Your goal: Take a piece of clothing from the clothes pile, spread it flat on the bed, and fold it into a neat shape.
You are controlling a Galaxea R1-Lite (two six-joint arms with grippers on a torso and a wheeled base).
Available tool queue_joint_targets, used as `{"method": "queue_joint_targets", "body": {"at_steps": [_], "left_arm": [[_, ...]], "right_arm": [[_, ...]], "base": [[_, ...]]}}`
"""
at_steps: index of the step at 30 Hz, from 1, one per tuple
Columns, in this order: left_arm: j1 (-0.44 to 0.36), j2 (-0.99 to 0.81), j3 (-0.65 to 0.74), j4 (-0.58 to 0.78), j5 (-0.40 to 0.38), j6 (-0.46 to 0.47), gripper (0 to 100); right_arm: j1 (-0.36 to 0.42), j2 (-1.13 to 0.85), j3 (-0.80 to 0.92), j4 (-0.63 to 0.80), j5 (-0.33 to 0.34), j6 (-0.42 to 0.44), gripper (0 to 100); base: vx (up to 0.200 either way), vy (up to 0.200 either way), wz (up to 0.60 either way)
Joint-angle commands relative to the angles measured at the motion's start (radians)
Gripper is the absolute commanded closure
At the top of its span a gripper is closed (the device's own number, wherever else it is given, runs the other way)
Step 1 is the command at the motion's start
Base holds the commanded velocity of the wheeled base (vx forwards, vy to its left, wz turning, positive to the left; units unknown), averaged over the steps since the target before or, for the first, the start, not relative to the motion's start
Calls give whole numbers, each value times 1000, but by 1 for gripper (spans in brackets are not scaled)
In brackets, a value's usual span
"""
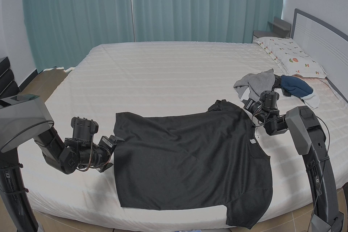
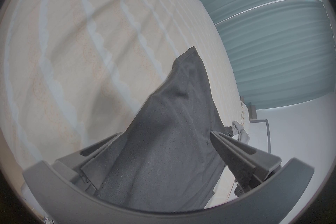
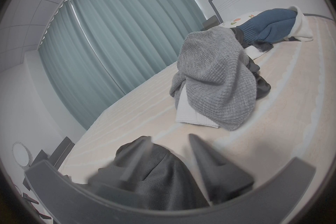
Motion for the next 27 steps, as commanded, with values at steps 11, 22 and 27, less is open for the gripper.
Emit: {"method": "queue_joint_targets", "body": {"at_steps": [11,22,27], "left_arm": [[0,-140,167,-144,-4,7,0],[-58,-244,316,-155,-4,8,0],[-86,-253,356,-155,-2,8,0]], "right_arm": [[-1,-467,709,-179,48,79,0],[-27,-773,1225,-205,138,262,0],[-10,-860,1369,-206,152,287,0]], "base": [[0,0,0],[0,0,0],[-200,0,0]]}}
